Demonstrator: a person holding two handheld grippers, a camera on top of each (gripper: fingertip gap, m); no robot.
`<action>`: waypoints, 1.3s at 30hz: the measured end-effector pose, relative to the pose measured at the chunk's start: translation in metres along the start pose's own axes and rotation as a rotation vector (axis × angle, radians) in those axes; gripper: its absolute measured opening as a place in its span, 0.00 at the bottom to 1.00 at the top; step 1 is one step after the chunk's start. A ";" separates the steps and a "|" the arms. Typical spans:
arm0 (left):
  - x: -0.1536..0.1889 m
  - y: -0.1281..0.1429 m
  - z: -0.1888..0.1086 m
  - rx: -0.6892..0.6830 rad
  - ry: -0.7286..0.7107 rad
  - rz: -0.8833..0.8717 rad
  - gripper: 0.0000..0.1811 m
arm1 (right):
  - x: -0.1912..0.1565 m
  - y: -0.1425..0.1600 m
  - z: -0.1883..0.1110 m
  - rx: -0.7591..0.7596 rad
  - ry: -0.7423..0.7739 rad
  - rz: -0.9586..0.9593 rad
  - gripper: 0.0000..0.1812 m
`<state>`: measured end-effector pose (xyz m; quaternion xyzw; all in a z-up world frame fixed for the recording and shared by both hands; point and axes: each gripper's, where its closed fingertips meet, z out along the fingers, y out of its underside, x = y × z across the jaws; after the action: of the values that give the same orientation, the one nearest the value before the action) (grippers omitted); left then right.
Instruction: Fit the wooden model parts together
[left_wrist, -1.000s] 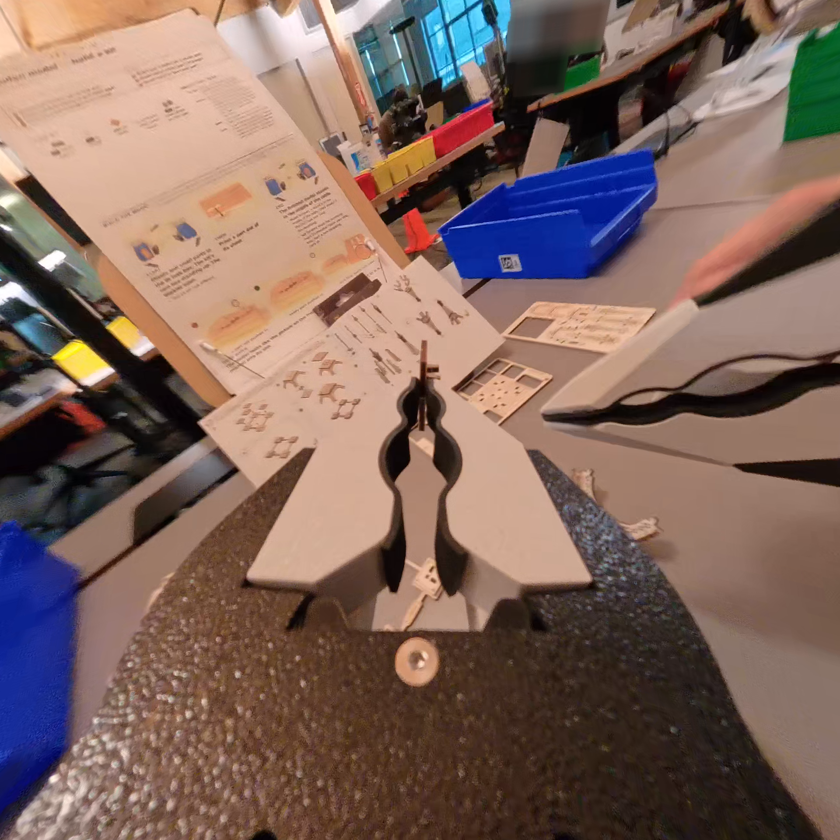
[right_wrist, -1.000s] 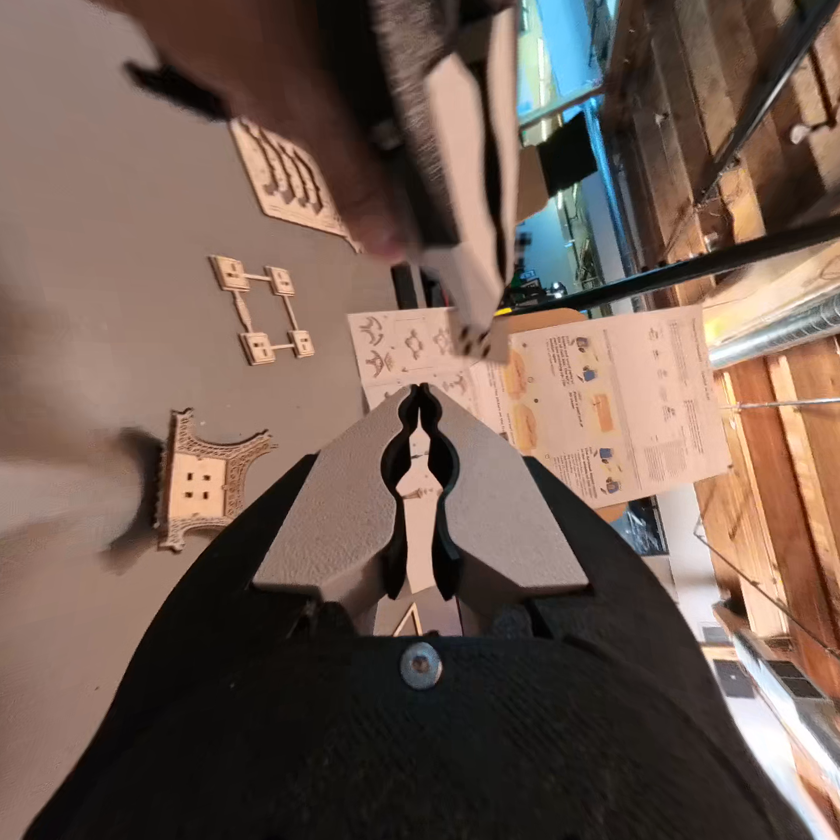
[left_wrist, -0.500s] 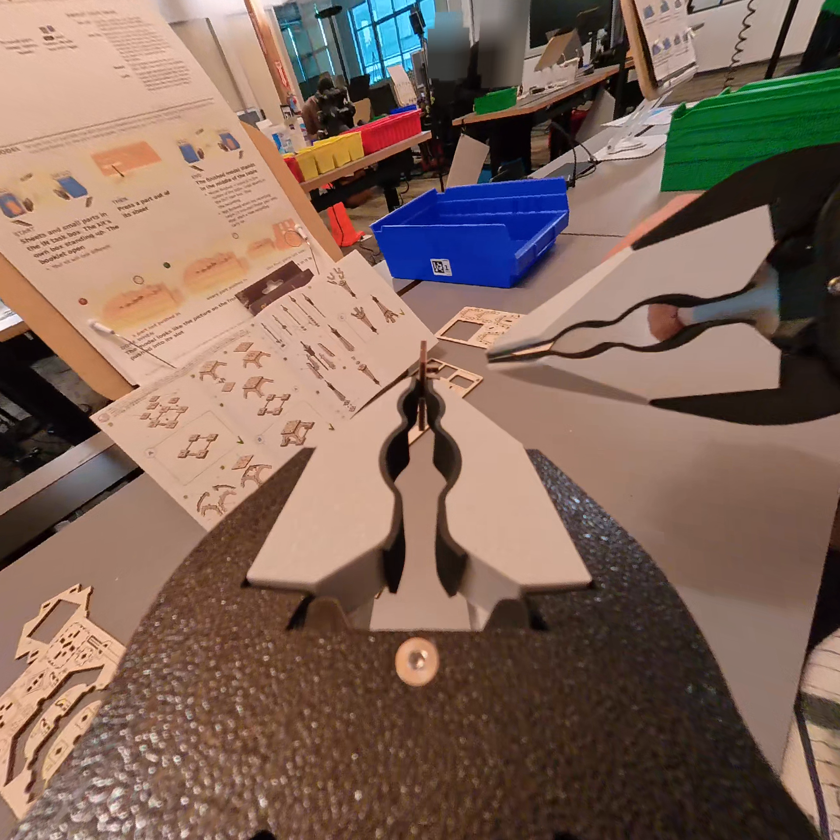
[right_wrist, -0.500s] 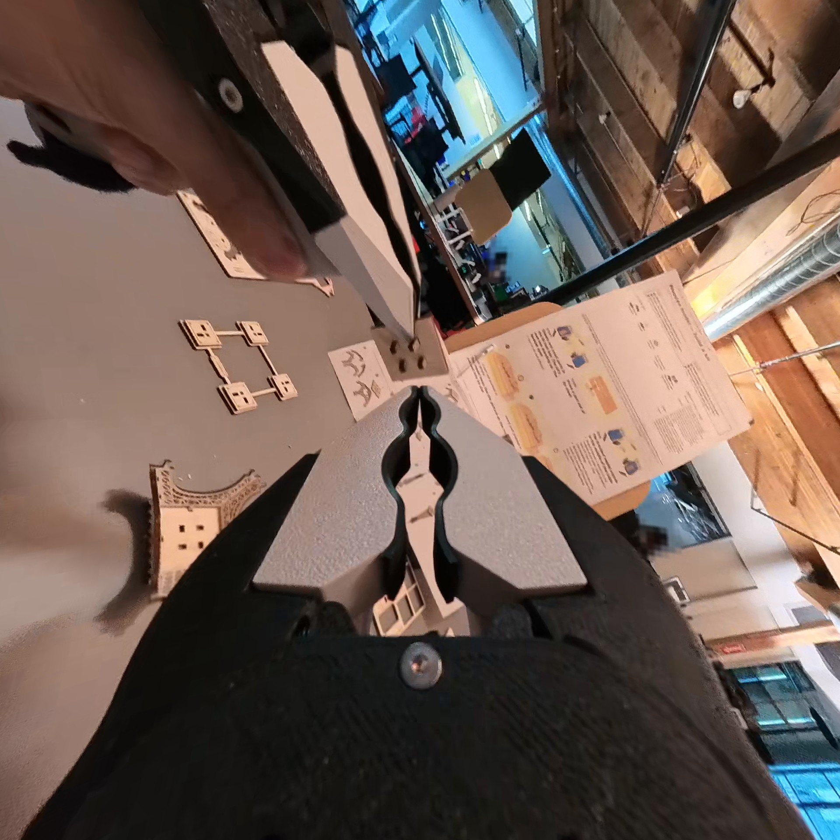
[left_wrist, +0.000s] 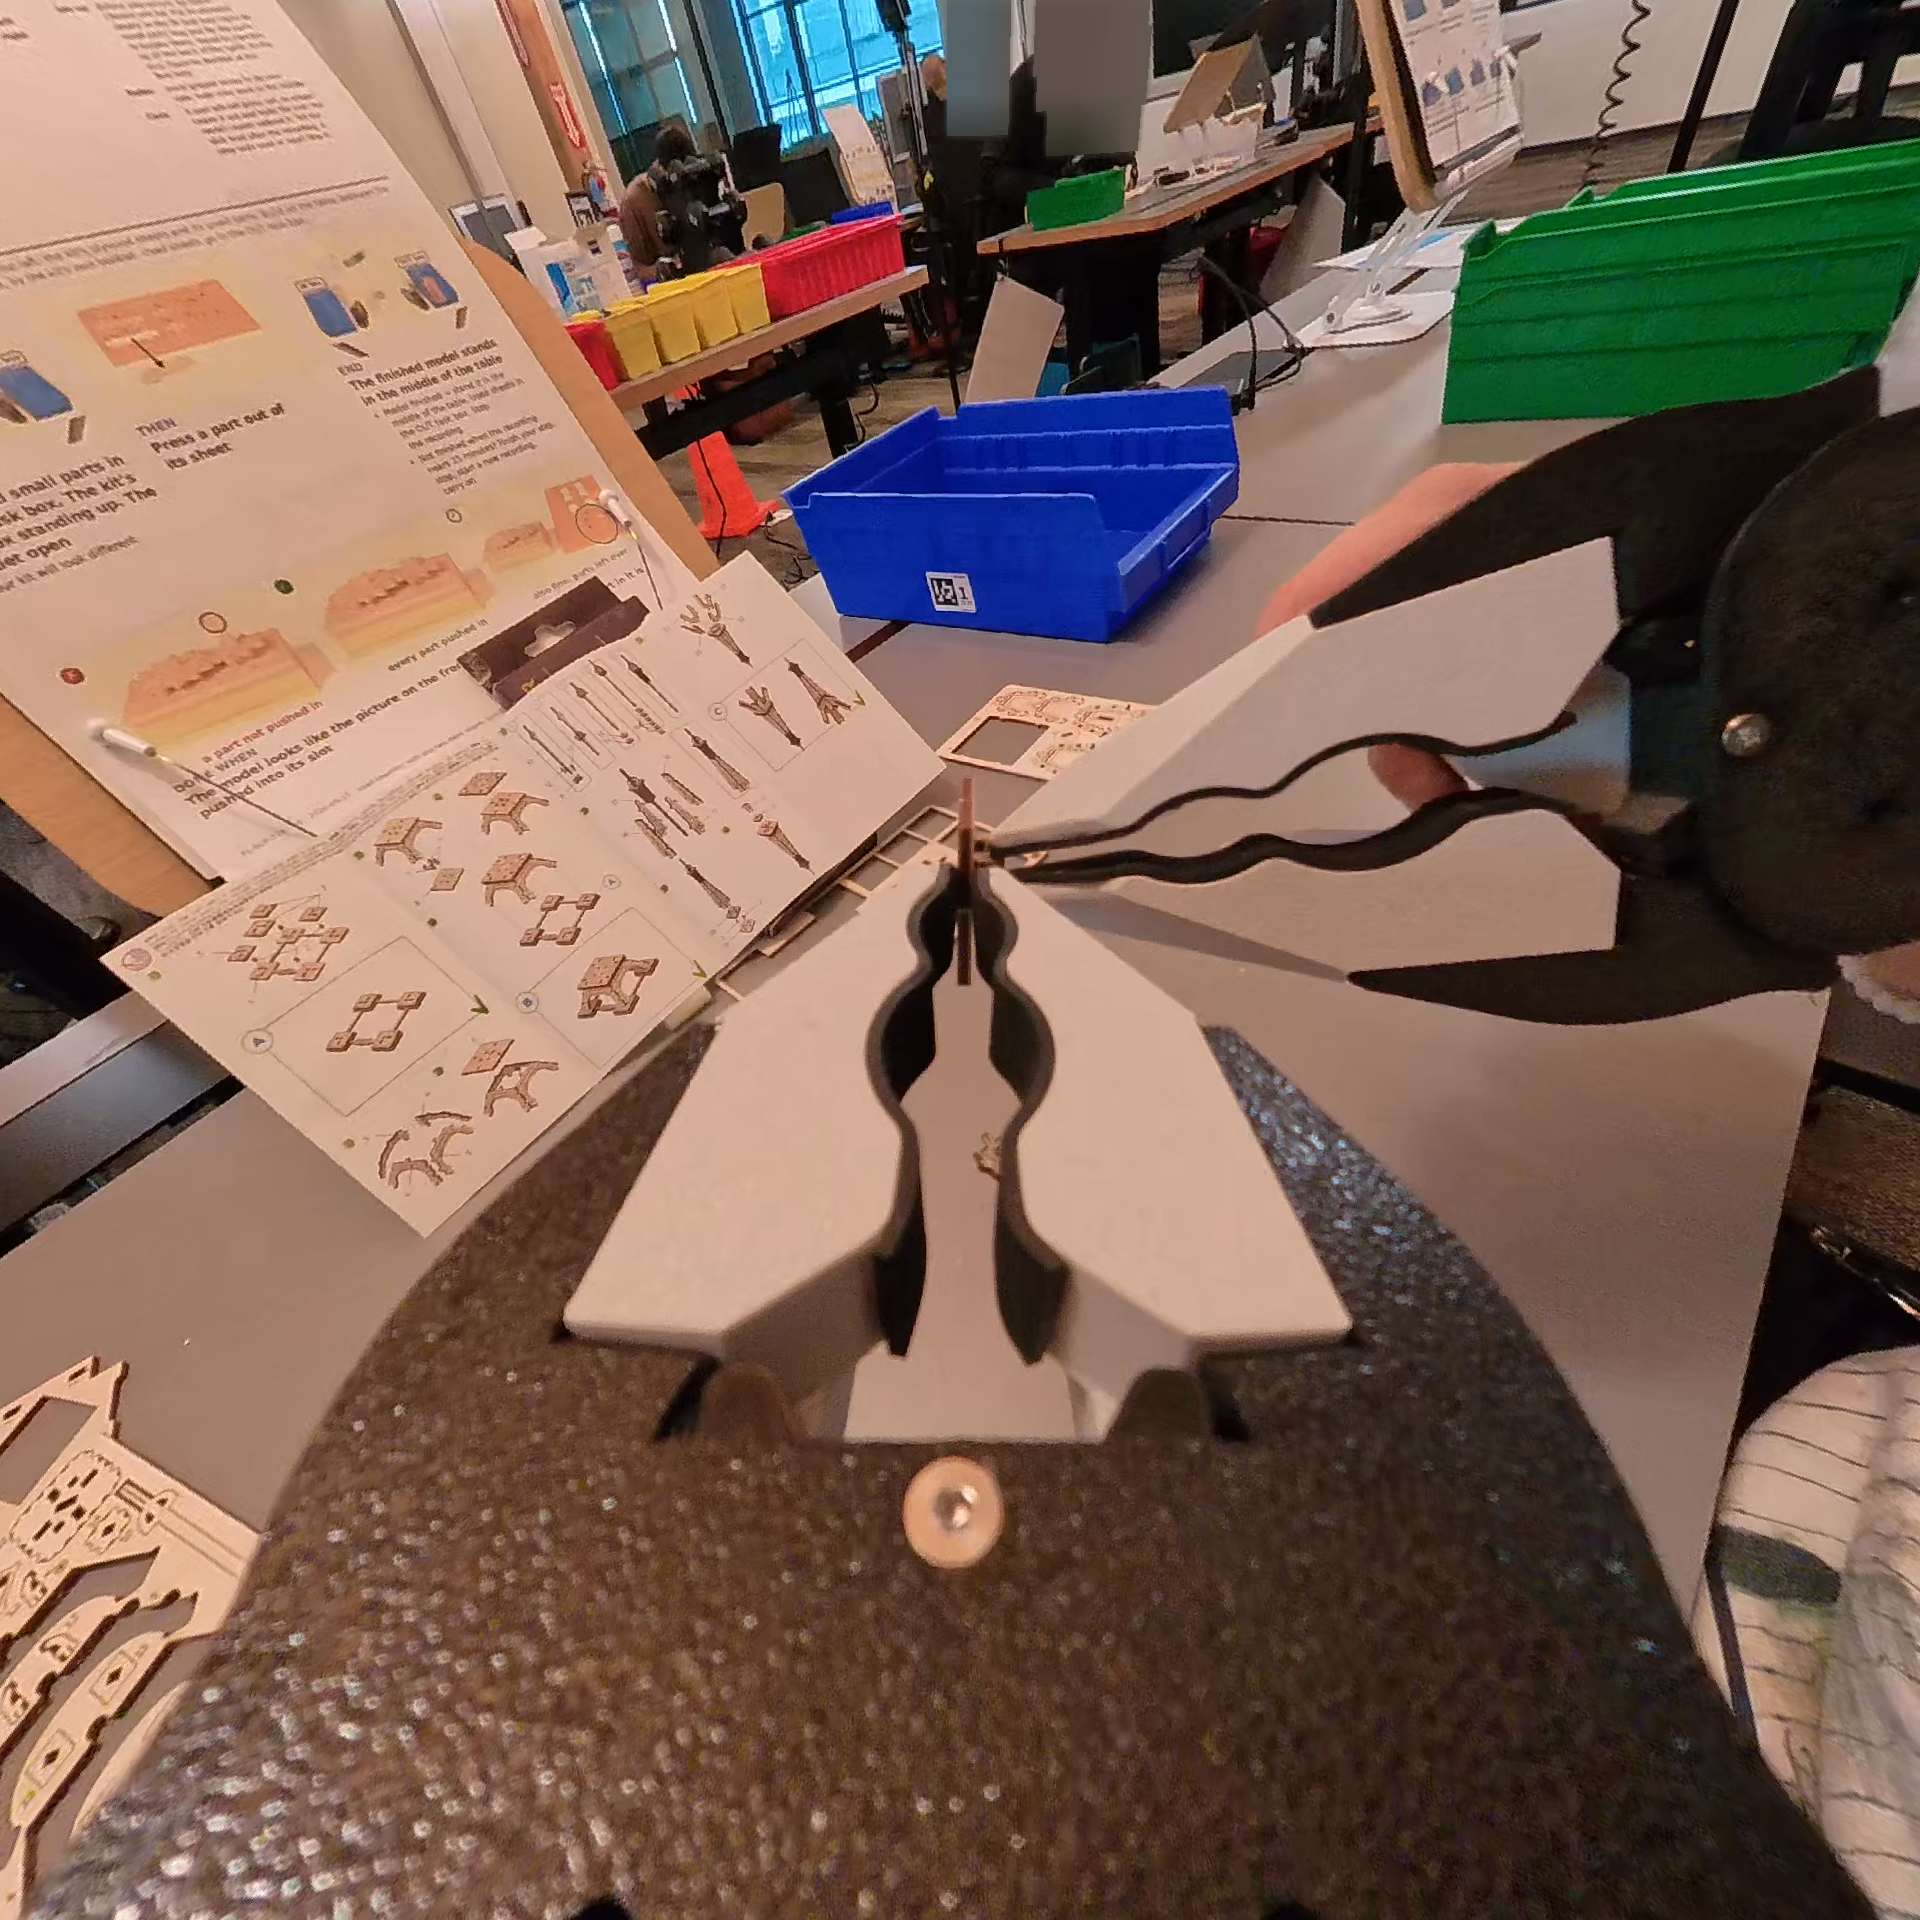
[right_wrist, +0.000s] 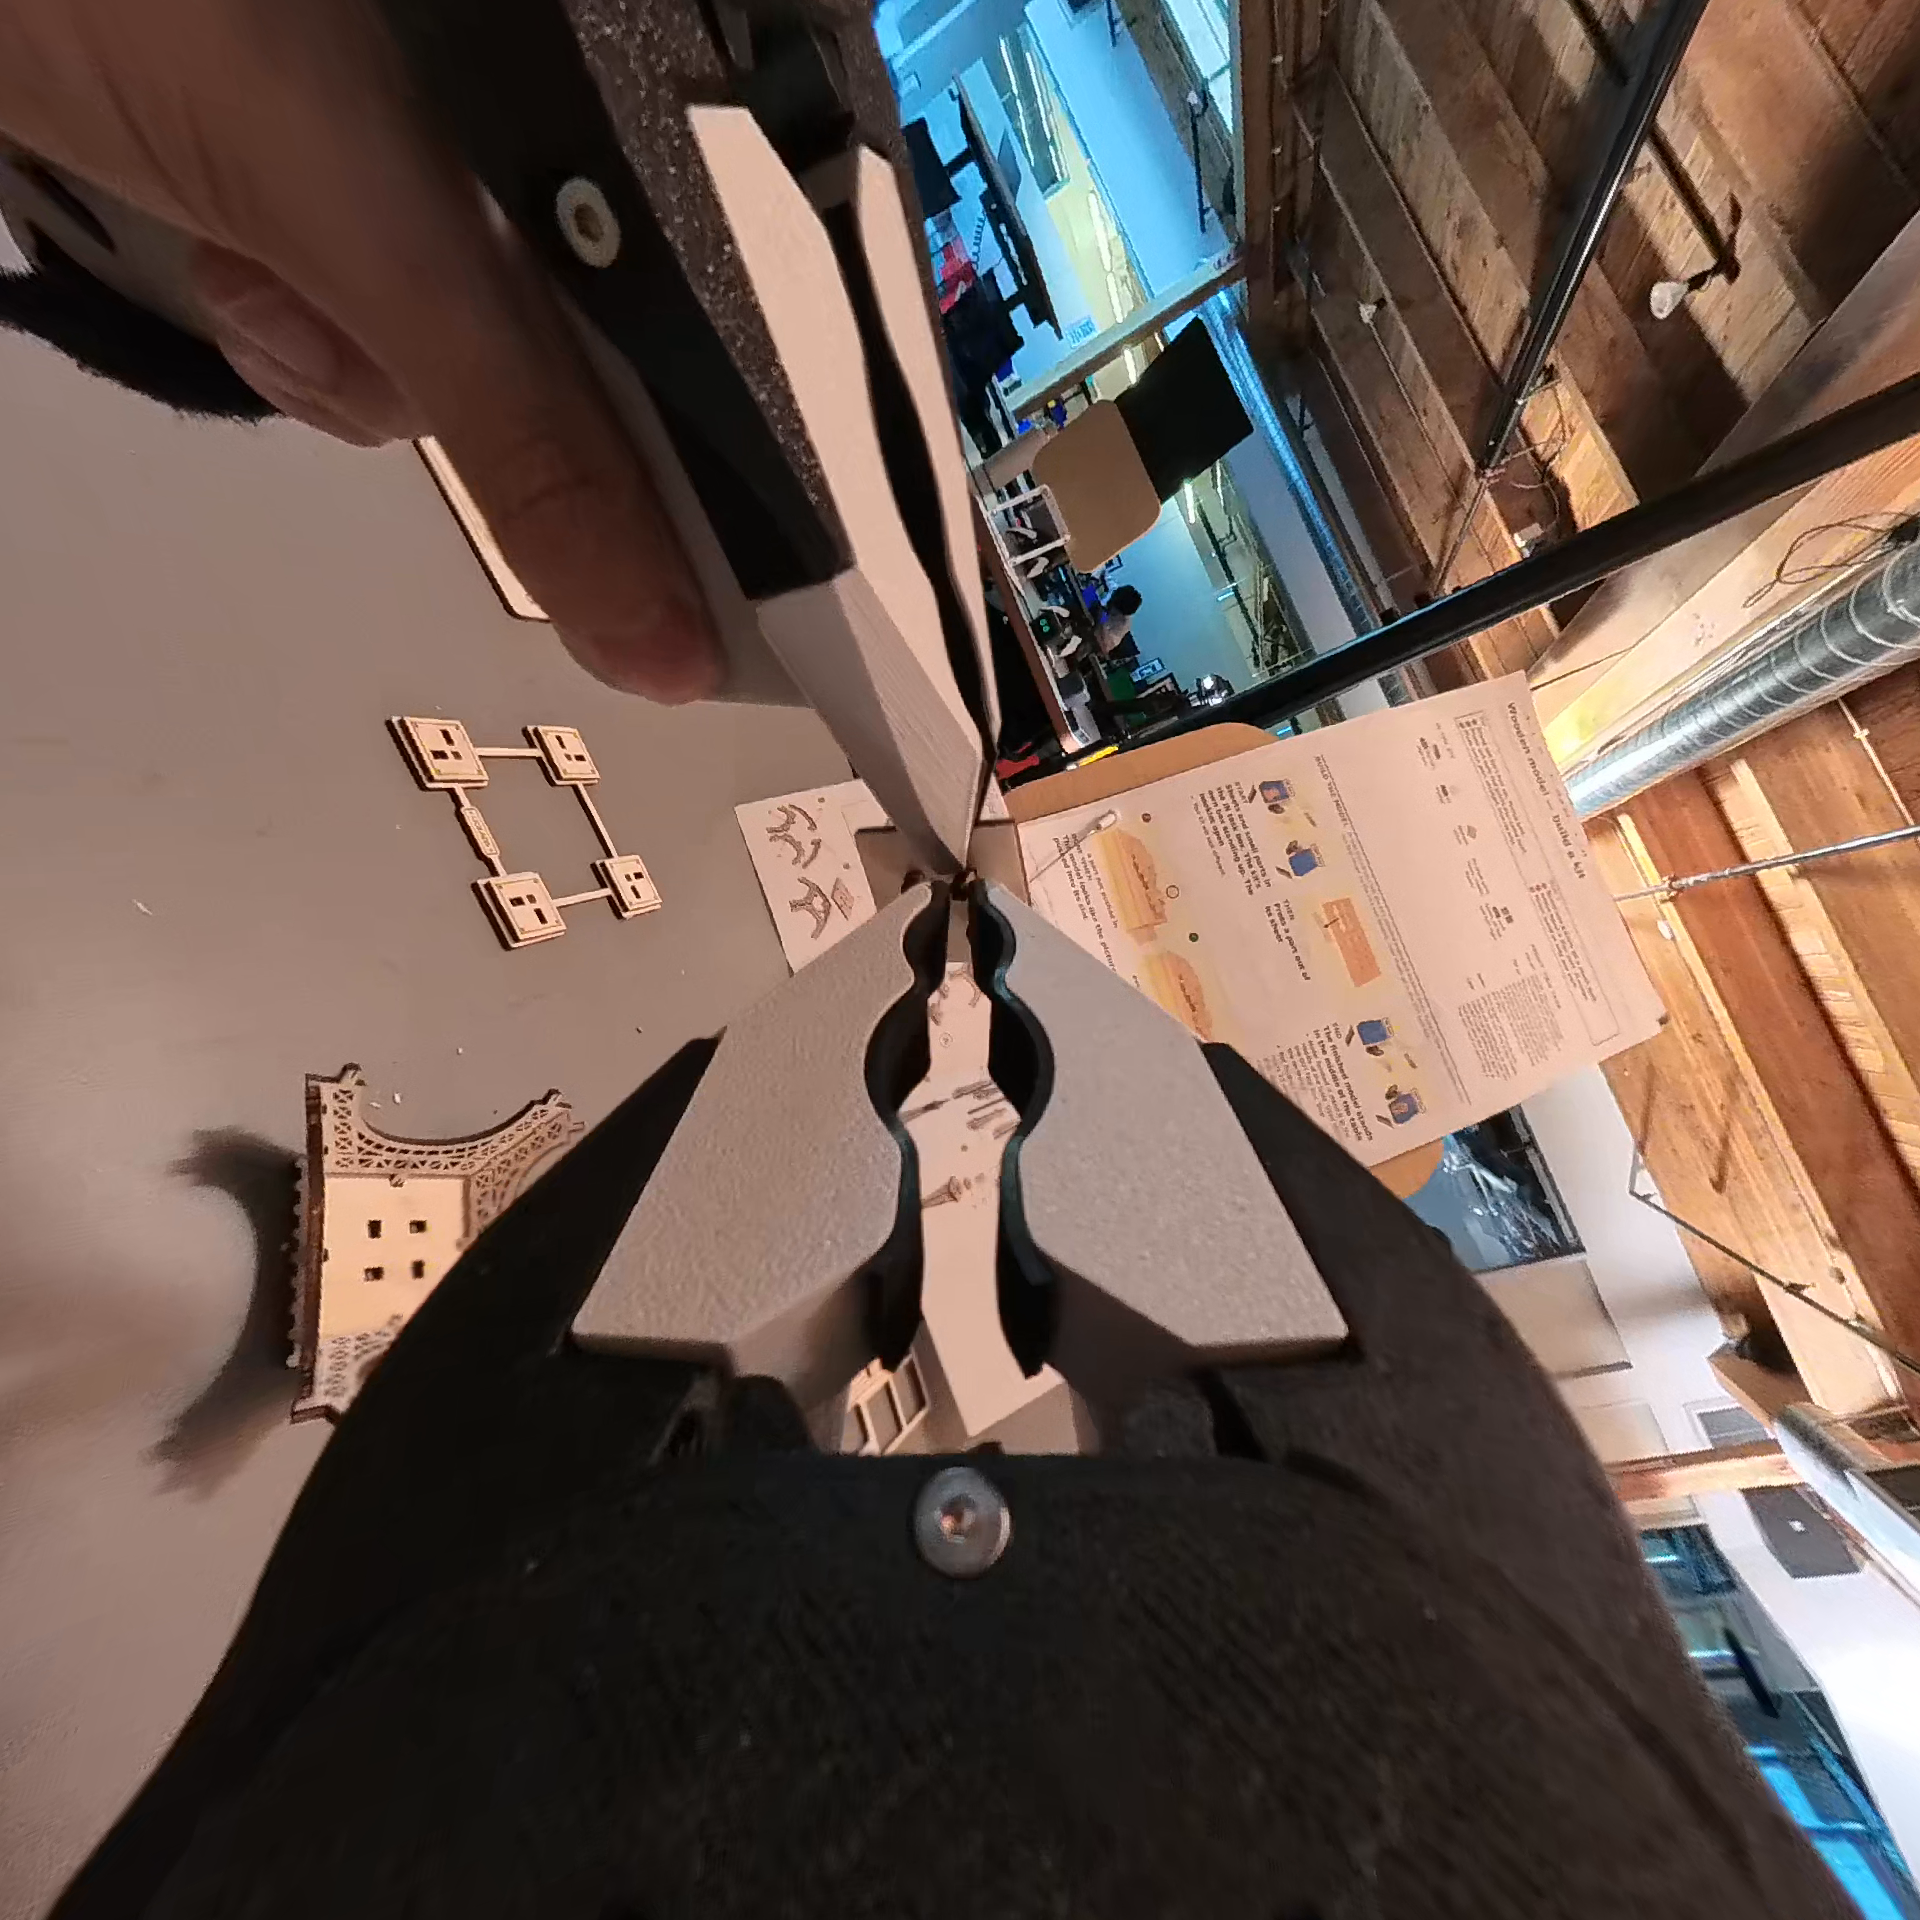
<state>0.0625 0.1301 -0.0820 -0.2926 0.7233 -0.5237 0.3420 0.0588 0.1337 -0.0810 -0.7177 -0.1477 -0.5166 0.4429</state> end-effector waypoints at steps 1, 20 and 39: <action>0.000 0.001 0.000 -0.009 0.002 0.003 0.00 | -0.001 0.000 0.000 -0.005 0.000 -0.018 0.00; -0.004 -0.002 0.000 0.011 -0.019 0.001 0.00 | 0.004 0.000 0.001 0.001 0.014 -0.008 0.00; -0.007 0.001 0.003 0.028 -0.020 -0.030 0.00 | 0.002 0.005 0.002 -0.042 0.050 -0.055 0.00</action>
<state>0.0686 0.1343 -0.0821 -0.3037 0.7079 -0.5361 0.3453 0.0642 0.1314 -0.0819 -0.7092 -0.1453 -0.5494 0.4172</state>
